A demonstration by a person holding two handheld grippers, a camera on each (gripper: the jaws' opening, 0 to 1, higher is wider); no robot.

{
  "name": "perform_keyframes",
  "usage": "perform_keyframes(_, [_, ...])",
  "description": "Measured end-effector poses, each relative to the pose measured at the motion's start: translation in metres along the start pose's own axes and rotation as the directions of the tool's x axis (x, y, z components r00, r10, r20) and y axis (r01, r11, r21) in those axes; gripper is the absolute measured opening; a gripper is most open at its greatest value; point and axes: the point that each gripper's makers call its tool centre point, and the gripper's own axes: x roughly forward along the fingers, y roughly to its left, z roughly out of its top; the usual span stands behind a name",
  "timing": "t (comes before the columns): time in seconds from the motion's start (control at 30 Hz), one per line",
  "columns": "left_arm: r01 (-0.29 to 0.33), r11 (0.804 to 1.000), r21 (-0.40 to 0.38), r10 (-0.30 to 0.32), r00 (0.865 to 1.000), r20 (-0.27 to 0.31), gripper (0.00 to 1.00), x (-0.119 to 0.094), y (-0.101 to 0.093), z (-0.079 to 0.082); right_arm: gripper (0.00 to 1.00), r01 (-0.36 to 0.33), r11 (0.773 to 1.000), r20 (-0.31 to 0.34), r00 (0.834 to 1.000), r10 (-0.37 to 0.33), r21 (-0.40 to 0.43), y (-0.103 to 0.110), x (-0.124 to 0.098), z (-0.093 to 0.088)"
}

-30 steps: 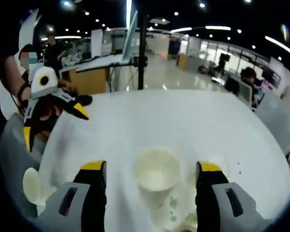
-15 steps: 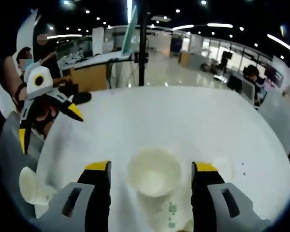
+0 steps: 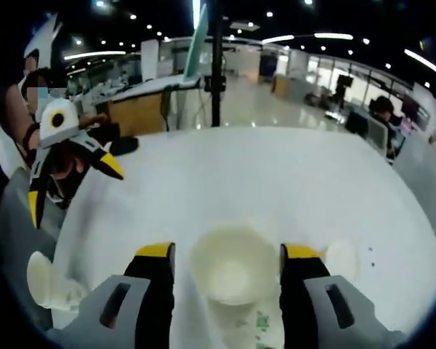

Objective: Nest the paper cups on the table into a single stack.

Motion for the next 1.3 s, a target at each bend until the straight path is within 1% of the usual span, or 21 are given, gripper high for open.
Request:
perform_keyframes(0.17, [0.002, 1.000, 0.000, -0.002, 1.000, 0.000, 0.95, 0.001, -0.002, -0.001, 0.52, 0.001, 1.000, -0.008, 1.000, -0.001, -0.008, -0.001, 0.002, -0.001])
perform_keyframes(0.23, [0.003, 1.000, -0.001, -0.003, 1.000, -0.004, 0.95, 0.001, -0.003, -0.002, 0.51, 0.006, 1.000, -0.021, 1.000, -0.007, -0.018, -0.003, 0.003, -0.004])
perform_keyframes(0.37, [0.001, 1.000, -0.003, -0.001, 1.000, -0.007, 0.95, 0.001, -0.003, -0.003, 0.51, 0.004, 1.000, -0.028, 1.000, -0.005, -0.014, -0.005, 0.003, -0.006])
perform_keyframes(0.43, [-0.001, 1.000, -0.006, 0.001, 1.000, -0.004, 0.95, 0.000, -0.003, -0.002, 0.51, 0.000, 1.000, -0.024, 1.000, 0.000, -0.010, -0.004, 0.003, -0.005])
perform_keyframes(0.5, [-0.001, 1.000, -0.002, 0.001, 1.000, 0.002, 0.95, 0.000, -0.004, 0.000, 0.50, 0.000, 1.000, -0.042, 0.999, -0.001, -0.026, -0.004, 0.004, -0.009])
perform_keyframes(0.6, [0.001, 1.000, 0.002, -0.001, 1.000, 0.000, 0.95, 0.001, -0.002, 0.001, 0.49, -0.007, 1.000, -0.050, 0.999, 0.006, -0.021, -0.003, 0.006, -0.012])
perform_keyframes(0.8, [-0.004, 1.000, -0.002, 0.004, 1.000, 0.001, 0.95, 0.001, 0.001, -0.001, 0.48, -0.007, 0.999, -0.051, 0.999, 0.006, -0.034, -0.001, 0.007, -0.011])
perform_keyframes(1.03, [-0.009, 1.000, -0.011, 0.009, 1.000, -0.004, 0.95, -0.002, 0.000, -0.004, 0.45, -0.009, 0.999, -0.049, 0.999, 0.007, -0.032, 0.001, 0.005, -0.011])
perform_keyframes(1.3, [-0.010, 1.000, -0.011, 0.010, 1.000, 0.006, 0.95, -0.002, 0.001, 0.000, 0.43, -0.013, 1.000, -0.049, 0.999, 0.012, -0.027, 0.006, 0.002, -0.013])
